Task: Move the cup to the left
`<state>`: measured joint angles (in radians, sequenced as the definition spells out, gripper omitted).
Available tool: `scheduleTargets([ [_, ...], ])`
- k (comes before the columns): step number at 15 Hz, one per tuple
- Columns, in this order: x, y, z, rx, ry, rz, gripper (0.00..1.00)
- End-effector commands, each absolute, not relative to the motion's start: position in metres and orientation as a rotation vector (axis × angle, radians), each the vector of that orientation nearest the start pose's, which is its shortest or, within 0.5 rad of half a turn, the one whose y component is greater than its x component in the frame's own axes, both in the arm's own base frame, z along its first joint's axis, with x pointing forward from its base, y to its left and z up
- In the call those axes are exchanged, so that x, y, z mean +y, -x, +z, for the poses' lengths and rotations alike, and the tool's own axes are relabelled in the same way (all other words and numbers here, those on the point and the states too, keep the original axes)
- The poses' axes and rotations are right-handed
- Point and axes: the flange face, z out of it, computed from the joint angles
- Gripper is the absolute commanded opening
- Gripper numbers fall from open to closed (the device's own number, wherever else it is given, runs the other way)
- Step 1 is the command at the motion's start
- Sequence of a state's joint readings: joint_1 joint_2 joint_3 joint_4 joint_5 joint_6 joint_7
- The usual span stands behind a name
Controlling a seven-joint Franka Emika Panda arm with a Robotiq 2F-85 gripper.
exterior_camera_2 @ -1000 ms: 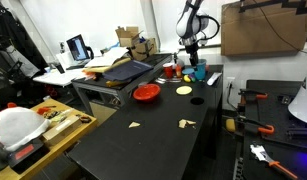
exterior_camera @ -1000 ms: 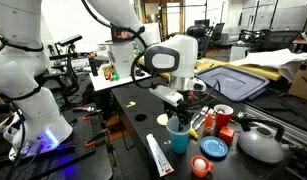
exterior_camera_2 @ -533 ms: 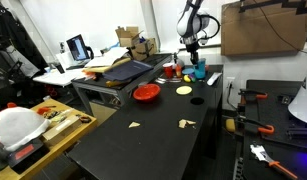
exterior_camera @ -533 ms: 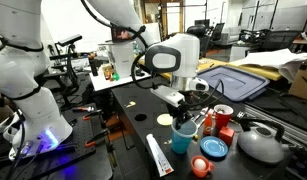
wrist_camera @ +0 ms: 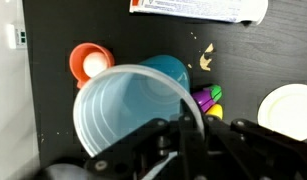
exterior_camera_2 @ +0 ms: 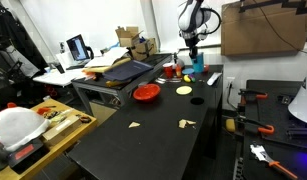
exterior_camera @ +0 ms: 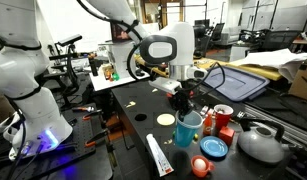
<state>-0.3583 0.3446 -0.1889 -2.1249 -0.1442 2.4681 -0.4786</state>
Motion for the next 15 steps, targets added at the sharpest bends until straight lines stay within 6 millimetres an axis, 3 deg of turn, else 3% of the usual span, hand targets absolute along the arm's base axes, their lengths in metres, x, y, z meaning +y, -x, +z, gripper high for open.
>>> scheduleTargets([
  [1,-0.260,-0.473,0.289,-0.094,3.311,0.040,0.01],
  [4,-0.219,-0.468,0.313,-0.137,3.325,-0.013,0.01],
  [8,-0.148,-0.465,0.339,-0.262,3.342,-0.087,0.01],
  [15,-0.026,-0.472,0.361,-0.383,3.314,-0.210,0.01],
])
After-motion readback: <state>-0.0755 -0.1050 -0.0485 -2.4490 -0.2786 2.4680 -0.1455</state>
